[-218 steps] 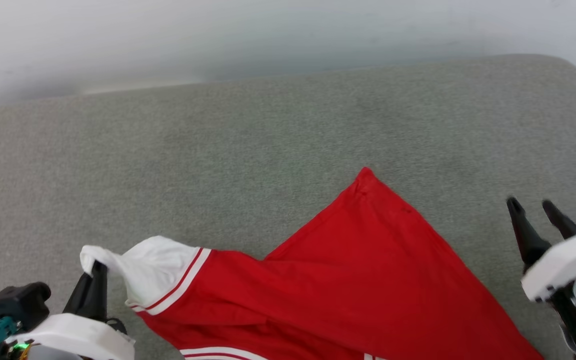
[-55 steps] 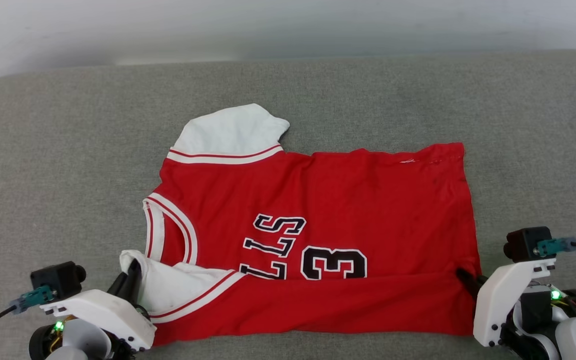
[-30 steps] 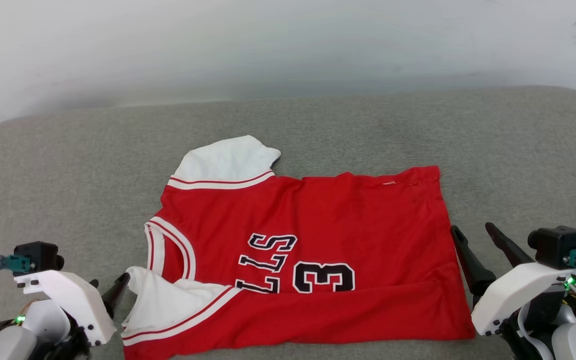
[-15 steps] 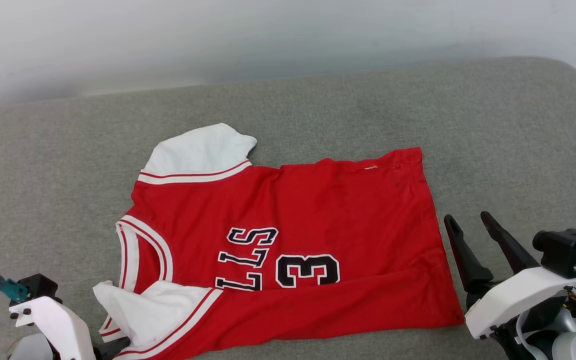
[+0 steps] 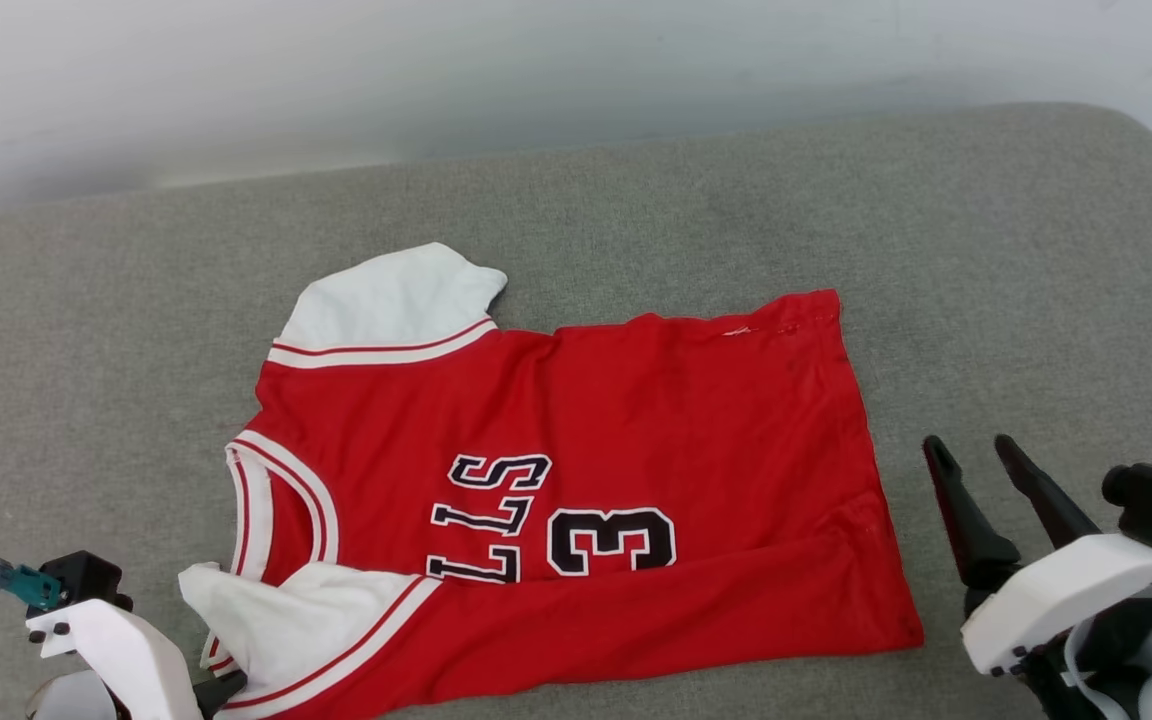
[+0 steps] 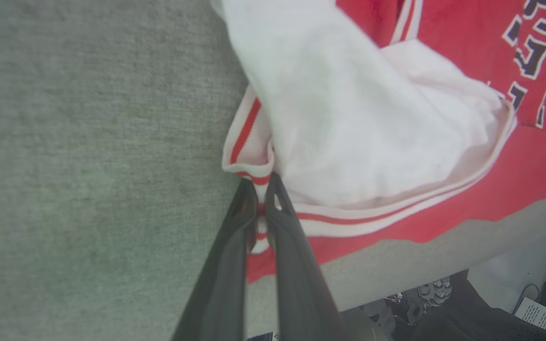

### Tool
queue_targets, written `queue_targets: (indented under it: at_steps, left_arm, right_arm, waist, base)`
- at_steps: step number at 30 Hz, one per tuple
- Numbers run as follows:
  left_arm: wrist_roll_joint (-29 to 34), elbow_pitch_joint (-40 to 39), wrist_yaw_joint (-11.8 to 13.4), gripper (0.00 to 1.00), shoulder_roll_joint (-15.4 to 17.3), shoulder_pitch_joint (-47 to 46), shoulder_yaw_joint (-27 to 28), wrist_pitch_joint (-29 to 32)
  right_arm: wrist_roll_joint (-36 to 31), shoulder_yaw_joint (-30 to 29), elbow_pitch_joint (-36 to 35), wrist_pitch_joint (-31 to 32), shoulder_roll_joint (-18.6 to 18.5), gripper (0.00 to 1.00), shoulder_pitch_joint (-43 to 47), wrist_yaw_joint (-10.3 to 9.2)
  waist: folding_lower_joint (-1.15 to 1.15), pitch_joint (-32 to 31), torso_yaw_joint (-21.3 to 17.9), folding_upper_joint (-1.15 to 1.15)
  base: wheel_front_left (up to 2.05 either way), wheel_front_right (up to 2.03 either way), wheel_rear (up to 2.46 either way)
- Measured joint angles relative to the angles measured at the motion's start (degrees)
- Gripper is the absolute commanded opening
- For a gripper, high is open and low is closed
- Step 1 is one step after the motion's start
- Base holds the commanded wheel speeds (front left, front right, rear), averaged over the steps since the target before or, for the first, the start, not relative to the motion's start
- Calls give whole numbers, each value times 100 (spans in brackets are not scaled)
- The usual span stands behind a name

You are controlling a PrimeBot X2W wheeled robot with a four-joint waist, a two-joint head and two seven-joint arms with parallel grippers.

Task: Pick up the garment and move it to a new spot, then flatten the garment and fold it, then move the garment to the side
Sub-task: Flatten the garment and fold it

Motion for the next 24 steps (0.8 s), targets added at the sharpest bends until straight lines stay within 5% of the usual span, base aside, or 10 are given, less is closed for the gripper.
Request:
queue_targets:
  at_steps: [11,16,24]
  left_arm:
    - [145,-766,237,0,83,258,345,-592]
    - [202,-1093,360,0,122,274,353,-608]
    - [289,-1210,417,0,52,184,280,-601]
  right_arm:
    - [147,-745,402,1903,-20,100,422,-1]
    - [264,-608,731,2662,-98,100,350,-1]
    - [460,-190,1406,3014,-136,100,-257,-1]
  waist:
    - [0,-308,192,0]
    - [0,-198,270,0]
    - [0,81,396,0]
  base:
    - [0,0,0]
    - [0,0,0]
    - [0,0,0]
